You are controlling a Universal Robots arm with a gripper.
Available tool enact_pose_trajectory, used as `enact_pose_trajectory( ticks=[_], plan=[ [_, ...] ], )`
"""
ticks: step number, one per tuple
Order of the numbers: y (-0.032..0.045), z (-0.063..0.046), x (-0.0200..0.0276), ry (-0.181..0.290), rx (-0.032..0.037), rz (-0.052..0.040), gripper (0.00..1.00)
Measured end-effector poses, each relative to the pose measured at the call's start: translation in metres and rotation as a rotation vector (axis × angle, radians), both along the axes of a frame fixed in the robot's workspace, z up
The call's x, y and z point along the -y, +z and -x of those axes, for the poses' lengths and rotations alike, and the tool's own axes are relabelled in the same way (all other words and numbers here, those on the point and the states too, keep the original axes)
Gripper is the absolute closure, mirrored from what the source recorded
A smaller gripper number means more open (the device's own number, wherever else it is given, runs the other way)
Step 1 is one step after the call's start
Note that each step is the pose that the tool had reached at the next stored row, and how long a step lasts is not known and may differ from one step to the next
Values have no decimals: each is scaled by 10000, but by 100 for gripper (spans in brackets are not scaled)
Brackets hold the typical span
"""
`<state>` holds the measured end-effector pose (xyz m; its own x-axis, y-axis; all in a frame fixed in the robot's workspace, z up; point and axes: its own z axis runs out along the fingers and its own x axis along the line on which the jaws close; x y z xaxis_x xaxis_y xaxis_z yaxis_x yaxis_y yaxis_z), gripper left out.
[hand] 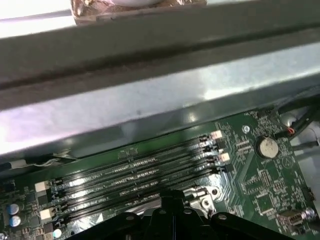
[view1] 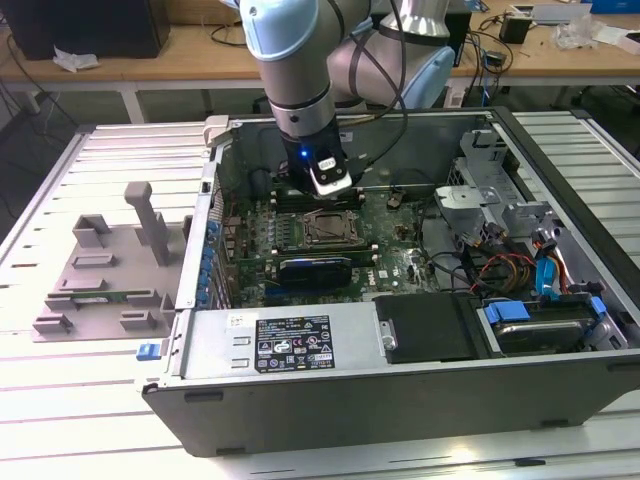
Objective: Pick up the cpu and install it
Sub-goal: 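Install the first cpu locking lever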
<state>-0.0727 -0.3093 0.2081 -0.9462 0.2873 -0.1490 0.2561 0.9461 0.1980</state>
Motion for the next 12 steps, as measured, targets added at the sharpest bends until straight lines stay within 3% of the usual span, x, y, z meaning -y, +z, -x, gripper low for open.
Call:
enact_pose_trajectory(
  ticks=[7,12],
  plan=[
    [-10,0,-50,-177,35,73,89],
    [-16,32,-98,-387,199,69,89]
  ],
)
